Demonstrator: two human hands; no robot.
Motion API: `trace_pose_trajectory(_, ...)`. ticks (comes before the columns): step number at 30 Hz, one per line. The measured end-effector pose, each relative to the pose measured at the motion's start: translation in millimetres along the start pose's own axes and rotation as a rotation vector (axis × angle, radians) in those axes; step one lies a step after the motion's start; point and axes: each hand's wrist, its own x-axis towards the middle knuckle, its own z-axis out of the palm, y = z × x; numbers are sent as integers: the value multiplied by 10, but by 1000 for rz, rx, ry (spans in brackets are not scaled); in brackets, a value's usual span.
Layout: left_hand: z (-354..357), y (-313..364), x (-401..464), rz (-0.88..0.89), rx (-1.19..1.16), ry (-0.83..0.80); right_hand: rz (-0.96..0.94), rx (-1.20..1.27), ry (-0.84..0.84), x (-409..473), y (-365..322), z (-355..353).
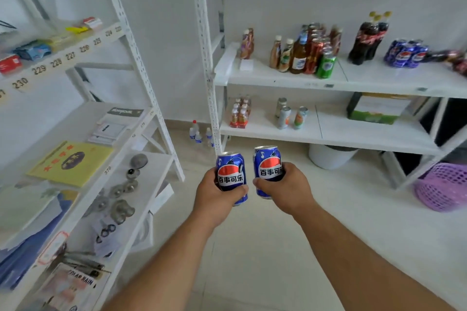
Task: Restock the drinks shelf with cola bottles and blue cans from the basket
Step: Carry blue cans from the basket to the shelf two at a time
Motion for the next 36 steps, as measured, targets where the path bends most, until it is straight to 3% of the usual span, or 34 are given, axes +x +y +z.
trace_pose_trajectory(13, 2055, 713, 200, 115, 103, -221, 79, 102, 244, 297, 650, -2027)
trace_pose_trajectory(36, 3466, 1313, 1465, 201, 37, -440, 140, 71, 465, 1546, 751, -3137)
